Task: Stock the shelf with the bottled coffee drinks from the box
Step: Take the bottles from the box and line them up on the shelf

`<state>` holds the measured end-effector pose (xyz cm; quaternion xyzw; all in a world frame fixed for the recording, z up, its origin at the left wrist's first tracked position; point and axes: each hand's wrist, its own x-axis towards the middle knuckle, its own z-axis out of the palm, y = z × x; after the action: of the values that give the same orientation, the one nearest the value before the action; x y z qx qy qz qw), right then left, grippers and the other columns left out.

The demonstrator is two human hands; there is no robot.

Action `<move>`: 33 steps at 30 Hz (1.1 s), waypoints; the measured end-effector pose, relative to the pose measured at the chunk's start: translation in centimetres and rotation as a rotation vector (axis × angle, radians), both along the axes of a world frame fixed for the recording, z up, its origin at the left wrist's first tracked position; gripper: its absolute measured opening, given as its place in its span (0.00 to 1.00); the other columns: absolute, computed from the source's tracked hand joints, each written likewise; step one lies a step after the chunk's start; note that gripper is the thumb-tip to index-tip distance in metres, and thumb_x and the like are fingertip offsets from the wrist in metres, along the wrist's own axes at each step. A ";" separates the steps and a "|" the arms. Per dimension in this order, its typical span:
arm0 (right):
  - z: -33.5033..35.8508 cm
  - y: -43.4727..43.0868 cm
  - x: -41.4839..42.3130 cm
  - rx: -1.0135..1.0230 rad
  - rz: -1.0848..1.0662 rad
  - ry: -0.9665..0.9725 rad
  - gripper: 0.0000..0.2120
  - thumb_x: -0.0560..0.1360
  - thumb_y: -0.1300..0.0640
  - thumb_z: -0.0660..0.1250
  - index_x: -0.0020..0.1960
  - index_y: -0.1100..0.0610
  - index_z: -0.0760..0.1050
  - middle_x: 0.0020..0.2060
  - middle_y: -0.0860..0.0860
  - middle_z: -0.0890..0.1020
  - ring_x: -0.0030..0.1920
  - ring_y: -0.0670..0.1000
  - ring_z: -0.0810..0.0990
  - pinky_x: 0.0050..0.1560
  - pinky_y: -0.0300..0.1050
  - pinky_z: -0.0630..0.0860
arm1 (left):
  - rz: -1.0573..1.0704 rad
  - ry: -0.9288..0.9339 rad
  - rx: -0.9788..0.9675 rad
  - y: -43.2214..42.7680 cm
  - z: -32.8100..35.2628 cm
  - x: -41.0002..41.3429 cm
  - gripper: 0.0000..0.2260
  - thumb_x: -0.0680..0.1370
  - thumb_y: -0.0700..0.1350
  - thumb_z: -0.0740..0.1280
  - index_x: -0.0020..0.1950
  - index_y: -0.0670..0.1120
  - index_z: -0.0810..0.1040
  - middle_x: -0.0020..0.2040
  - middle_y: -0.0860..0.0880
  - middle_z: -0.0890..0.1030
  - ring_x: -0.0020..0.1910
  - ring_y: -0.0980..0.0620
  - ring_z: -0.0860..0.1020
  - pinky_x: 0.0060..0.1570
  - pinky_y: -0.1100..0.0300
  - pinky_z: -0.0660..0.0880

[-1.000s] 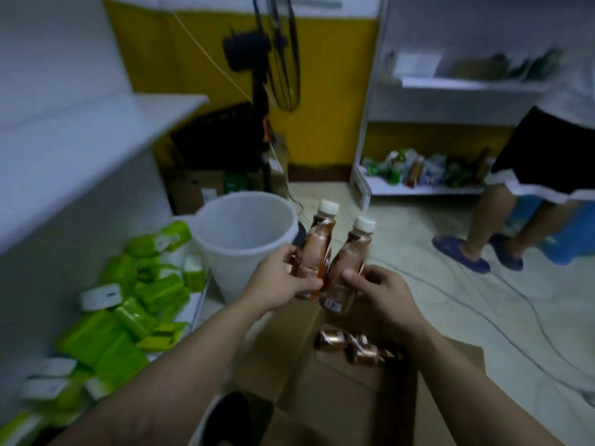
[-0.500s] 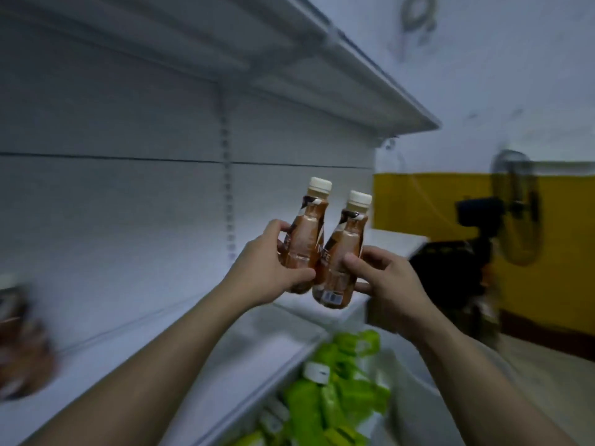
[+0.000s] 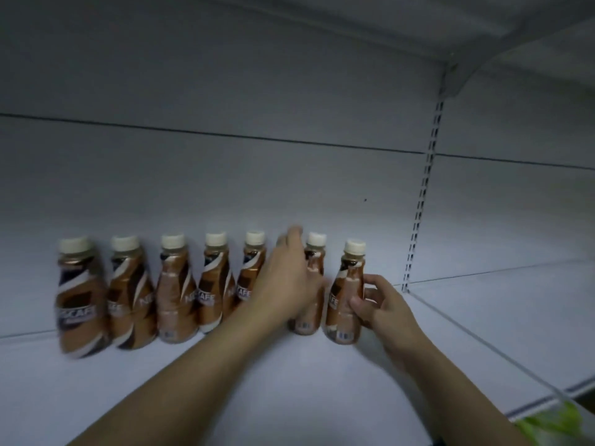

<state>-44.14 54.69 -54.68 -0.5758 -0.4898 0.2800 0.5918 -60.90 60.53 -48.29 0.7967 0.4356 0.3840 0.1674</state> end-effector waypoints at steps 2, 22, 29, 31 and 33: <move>0.0 0.3 0.4 -0.056 0.033 -0.128 0.16 0.77 0.60 0.67 0.62 0.47 0.73 0.53 0.53 0.82 0.53 0.56 0.83 0.54 0.57 0.81 | -0.047 -0.053 0.049 0.7 2.7 -0.3 0.42 0.69 0.50 0.76 0.76 0.58 0.54 0.69 0.49 0.71 0.62 0.47 0.75 0.59 0.47 0.76; 1.1 6.9 -2.8 -0.169 -0.103 -0.437 0.23 0.77 0.61 0.66 0.70 0.49 0.69 0.48 0.50 0.78 0.53 0.56 0.81 0.56 0.58 0.80 | -0.024 0.467 0.292 5.5 5.1 -0.6 0.19 0.71 0.41 0.74 0.61 0.48 0.76 0.57 0.46 0.72 0.53 0.45 0.74 0.49 0.52 0.74; -0.5 6.6 -1.6 -0.155 -0.054 -0.402 0.25 0.77 0.61 0.65 0.72 0.45 0.67 0.56 0.53 0.81 0.55 0.54 0.81 0.57 0.55 0.80 | 0.000 0.431 0.314 6.5 4.9 -0.3 0.17 0.71 0.41 0.74 0.59 0.50 0.77 0.51 0.50 0.70 0.48 0.49 0.72 0.44 0.55 0.71; -0.6 6.4 -1.7 -0.150 -0.044 -0.414 0.25 0.78 0.61 0.64 0.72 0.45 0.66 0.58 0.52 0.80 0.55 0.51 0.80 0.54 0.45 0.80 | -0.001 0.445 0.324 6.4 4.7 -0.1 0.17 0.72 0.41 0.73 0.59 0.50 0.77 0.50 0.50 0.69 0.48 0.48 0.72 0.44 0.55 0.72; -0.6 6.1 -1.9 -0.144 -0.045 -0.421 0.24 0.79 0.61 0.63 0.72 0.45 0.65 0.59 0.50 0.80 0.54 0.48 0.77 0.46 0.31 0.74 | -0.007 0.450 0.357 6.2 4.5 0.0 0.15 0.73 0.41 0.72 0.59 0.50 0.78 0.51 0.49 0.69 0.49 0.46 0.73 0.46 0.54 0.73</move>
<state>-46.05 60.80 -55.23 -0.6731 -0.5682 0.1746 0.4399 -60.88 66.77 -43.80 0.8804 0.3845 0.2675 -0.0750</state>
